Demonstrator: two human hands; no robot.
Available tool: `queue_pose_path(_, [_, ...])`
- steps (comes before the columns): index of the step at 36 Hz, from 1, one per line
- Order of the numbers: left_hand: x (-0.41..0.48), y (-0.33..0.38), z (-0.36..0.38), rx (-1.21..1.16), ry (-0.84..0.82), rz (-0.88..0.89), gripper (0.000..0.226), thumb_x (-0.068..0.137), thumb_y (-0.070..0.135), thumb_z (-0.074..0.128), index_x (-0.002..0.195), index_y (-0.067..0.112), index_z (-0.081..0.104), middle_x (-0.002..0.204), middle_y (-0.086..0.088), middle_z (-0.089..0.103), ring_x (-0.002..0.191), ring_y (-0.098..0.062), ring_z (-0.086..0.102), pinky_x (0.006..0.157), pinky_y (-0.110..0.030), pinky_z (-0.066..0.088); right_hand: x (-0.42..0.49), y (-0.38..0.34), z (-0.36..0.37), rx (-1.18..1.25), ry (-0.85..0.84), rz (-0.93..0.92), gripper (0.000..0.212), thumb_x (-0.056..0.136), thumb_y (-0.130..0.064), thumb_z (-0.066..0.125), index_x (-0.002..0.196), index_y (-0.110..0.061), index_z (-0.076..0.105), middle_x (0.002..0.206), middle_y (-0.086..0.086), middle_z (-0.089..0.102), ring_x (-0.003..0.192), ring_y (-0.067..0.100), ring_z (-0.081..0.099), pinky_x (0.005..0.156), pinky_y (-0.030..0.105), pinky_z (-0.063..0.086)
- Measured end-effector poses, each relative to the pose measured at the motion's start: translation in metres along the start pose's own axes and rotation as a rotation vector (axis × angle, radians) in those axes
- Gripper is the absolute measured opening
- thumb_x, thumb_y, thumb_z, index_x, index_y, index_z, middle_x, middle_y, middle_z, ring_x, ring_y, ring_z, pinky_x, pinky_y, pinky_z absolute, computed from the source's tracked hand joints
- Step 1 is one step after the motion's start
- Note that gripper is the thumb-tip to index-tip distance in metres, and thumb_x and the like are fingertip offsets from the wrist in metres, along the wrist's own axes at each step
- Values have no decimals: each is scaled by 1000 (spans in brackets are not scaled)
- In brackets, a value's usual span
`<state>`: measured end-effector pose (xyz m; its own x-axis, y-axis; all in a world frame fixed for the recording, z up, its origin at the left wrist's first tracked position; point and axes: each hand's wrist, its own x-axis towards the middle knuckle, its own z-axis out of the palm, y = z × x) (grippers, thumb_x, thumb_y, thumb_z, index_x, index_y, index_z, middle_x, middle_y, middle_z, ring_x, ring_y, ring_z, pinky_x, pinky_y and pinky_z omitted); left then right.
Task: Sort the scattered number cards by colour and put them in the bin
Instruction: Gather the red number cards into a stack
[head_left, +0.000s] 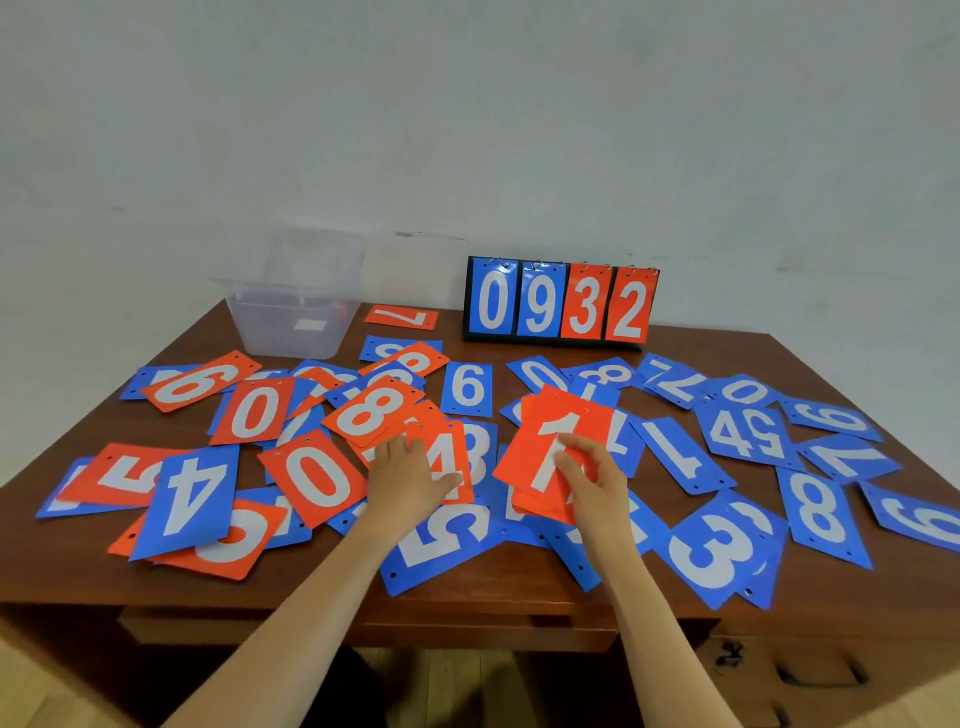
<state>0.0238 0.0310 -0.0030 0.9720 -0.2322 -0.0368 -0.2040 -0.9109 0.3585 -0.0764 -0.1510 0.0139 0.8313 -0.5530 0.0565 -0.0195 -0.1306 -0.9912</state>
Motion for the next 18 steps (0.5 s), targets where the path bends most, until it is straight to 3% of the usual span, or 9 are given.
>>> queue_pose_path(4, [8,2,-1,95,-45,-71,97,79,69,54,147,9,20,151,-17,23,139,-35,22,112,-45,23,2,3,2,-11,-21,7,17,96,-23,53,111,-29,59,100,-12,60,81,13,66,60,27,55])
queue_pose_path(9, [25,5,-19,1,-205,-160,113,70,53,75,149,12,6,153,-18,17,141,-36,19,113,-49,21,2,5,2,4,-21,45,28,99,-24,48,123,-39,49,107,-20,52,89,12,64,59,21,54])
queue_pose_path(13, [36,2,-20,-56,-261,-200,110,67,48,80,148,15,13,153,-12,23,140,-32,25,111,-49,26,1,6,-2,8,-13,68,28,102,-22,39,118,-43,50,92,-16,55,81,24,64,72,43,55])
queue_pose_path(18, [32,7,-22,-159,-95,-166,81,79,30,75,144,15,29,147,-8,36,133,-29,38,107,-44,37,-5,3,-6,-7,-20,67,29,103,-20,35,114,-39,54,87,-2,57,82,39,61,71,42,51])
